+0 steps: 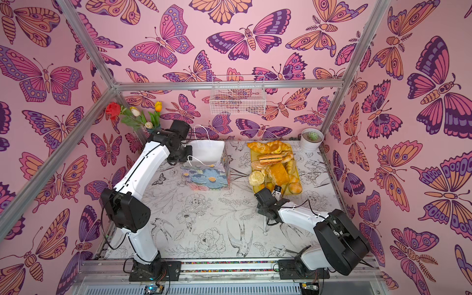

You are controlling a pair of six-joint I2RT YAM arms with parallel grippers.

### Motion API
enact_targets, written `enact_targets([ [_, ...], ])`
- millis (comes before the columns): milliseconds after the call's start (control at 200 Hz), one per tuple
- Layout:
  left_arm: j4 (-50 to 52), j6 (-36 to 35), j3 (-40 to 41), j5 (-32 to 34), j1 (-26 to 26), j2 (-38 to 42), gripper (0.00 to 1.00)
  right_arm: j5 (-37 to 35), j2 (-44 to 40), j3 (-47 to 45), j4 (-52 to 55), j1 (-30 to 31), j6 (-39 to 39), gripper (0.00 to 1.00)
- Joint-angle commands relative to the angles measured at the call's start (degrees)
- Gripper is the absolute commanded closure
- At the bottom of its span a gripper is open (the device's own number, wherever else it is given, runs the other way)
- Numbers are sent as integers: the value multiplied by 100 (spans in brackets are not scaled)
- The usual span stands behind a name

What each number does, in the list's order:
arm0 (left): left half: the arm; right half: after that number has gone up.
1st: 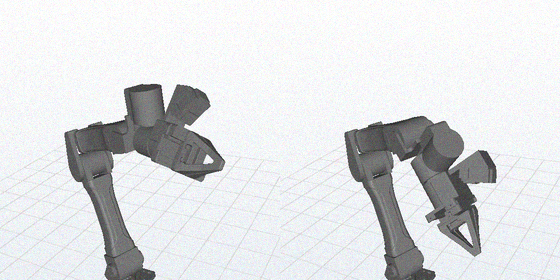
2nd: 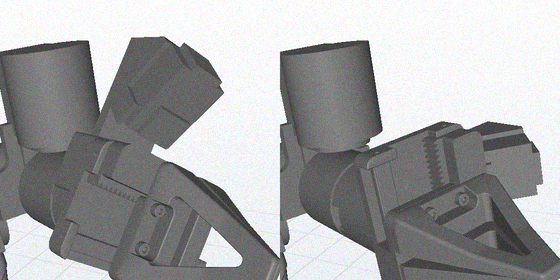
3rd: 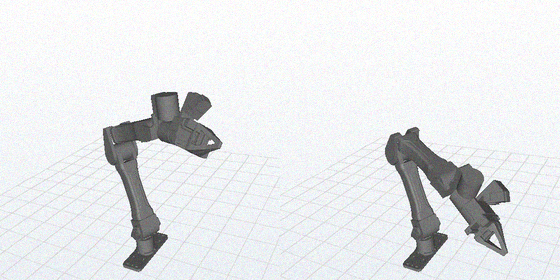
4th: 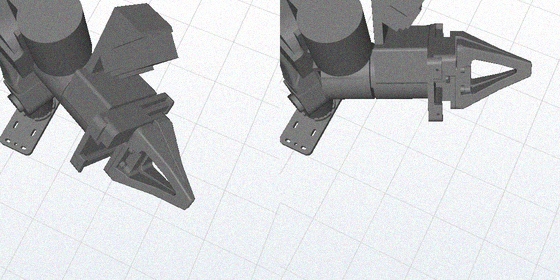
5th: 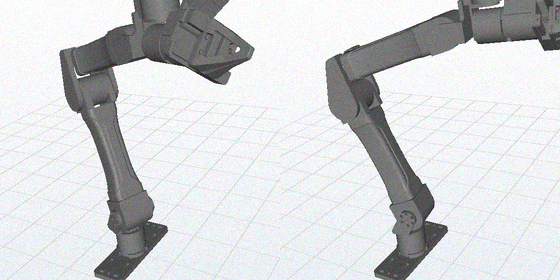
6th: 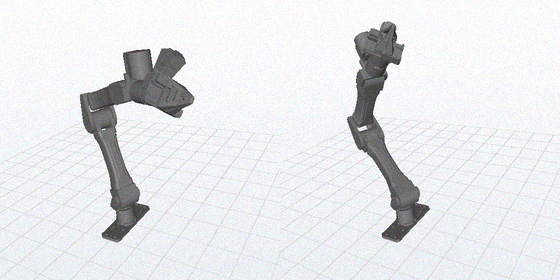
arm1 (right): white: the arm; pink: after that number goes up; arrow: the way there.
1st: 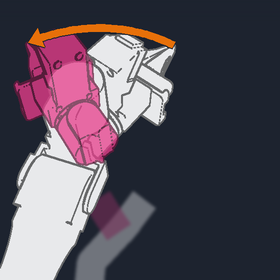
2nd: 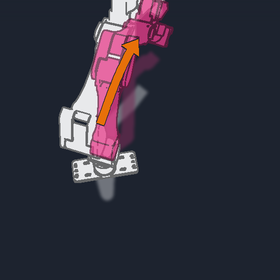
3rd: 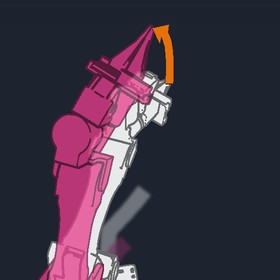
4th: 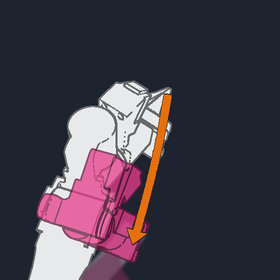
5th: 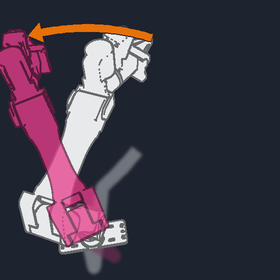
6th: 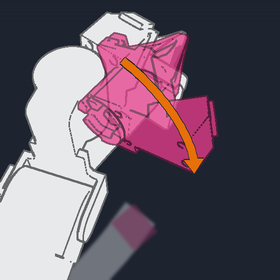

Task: Pack bread into a paper bag
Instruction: Pick up the fake bread from the plate.

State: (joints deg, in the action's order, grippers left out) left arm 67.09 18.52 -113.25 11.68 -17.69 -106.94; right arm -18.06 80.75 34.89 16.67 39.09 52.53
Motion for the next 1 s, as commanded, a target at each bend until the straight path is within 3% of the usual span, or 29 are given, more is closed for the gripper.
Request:
enact_targets([
  [0,48,38,137,87,-24,94,97,-136,-11,-19,-85,37,-14,29],
  [190,56,0,179,150,-24,133,96,-162,-179,-73,-39,38,2,33],
  [465,48,-22,180,142,-24,138,95,-538,-650,-2,370,184,-24,50],
  [996,50,4,218,133,-24,147,95,-981,-1507,265,1269,354,-55,61],
])
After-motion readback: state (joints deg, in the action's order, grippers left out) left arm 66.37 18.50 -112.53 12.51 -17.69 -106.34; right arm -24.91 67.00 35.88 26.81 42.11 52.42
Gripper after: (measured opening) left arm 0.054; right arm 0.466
